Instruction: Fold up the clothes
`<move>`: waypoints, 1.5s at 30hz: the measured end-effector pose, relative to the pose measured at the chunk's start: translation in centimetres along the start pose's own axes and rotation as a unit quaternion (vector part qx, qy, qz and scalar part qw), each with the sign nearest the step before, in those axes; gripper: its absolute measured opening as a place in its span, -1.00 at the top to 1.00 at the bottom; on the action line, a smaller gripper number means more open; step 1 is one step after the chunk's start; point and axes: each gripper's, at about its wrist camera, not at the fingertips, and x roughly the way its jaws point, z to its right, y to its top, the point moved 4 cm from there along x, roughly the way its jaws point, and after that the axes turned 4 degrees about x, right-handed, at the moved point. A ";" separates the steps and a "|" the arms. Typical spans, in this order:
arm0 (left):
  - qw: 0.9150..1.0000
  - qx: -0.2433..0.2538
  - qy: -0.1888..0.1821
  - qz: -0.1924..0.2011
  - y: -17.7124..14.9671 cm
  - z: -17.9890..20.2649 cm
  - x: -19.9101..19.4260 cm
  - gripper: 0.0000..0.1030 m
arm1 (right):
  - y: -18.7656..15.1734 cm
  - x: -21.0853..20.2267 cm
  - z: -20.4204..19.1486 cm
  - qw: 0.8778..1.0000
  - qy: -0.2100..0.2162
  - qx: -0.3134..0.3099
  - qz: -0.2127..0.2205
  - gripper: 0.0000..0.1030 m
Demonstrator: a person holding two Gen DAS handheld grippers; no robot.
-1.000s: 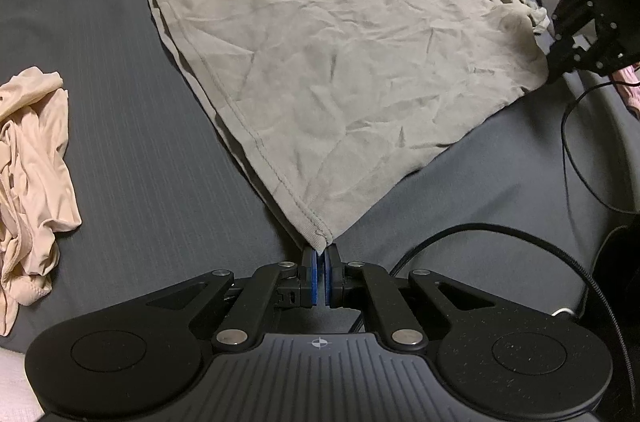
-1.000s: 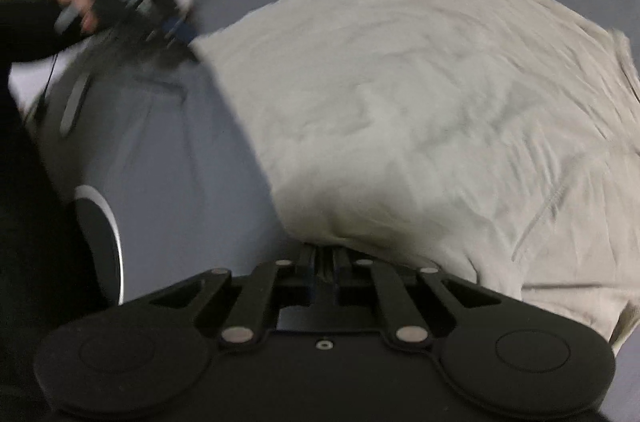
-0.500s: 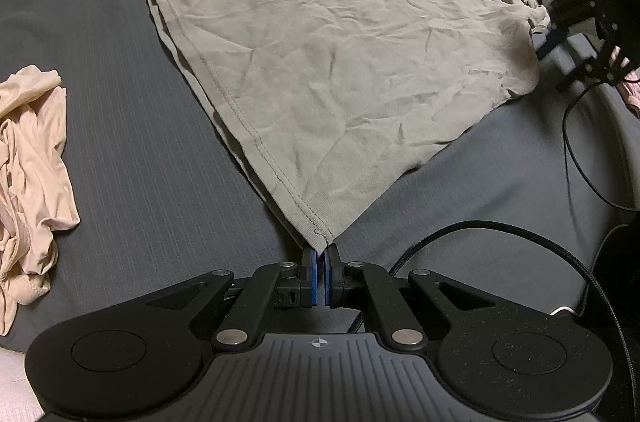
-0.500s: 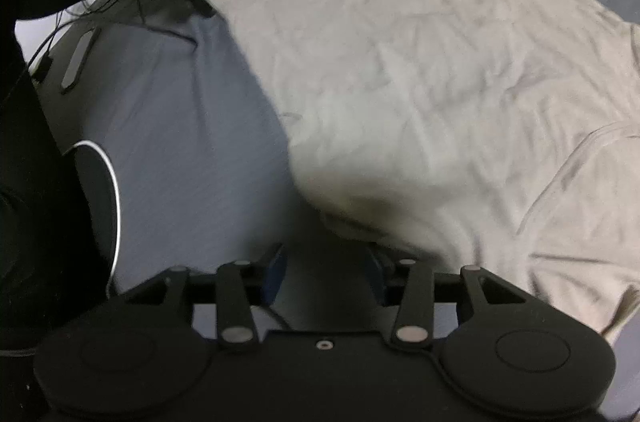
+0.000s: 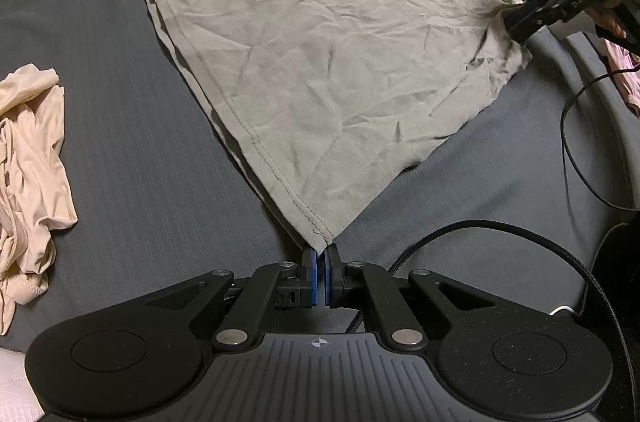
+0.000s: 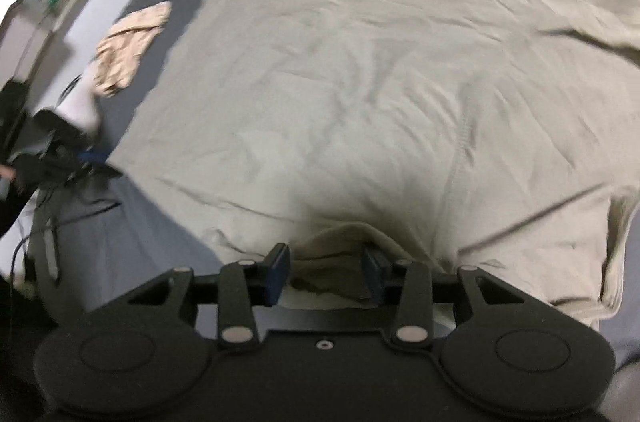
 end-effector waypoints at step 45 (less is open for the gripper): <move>1.000 -0.001 -0.003 -0.004 -0.1 0.2 0.2 0.95 | -0.8 2.0 -1.7 0.992 0.038 -0.086 -0.085 0.61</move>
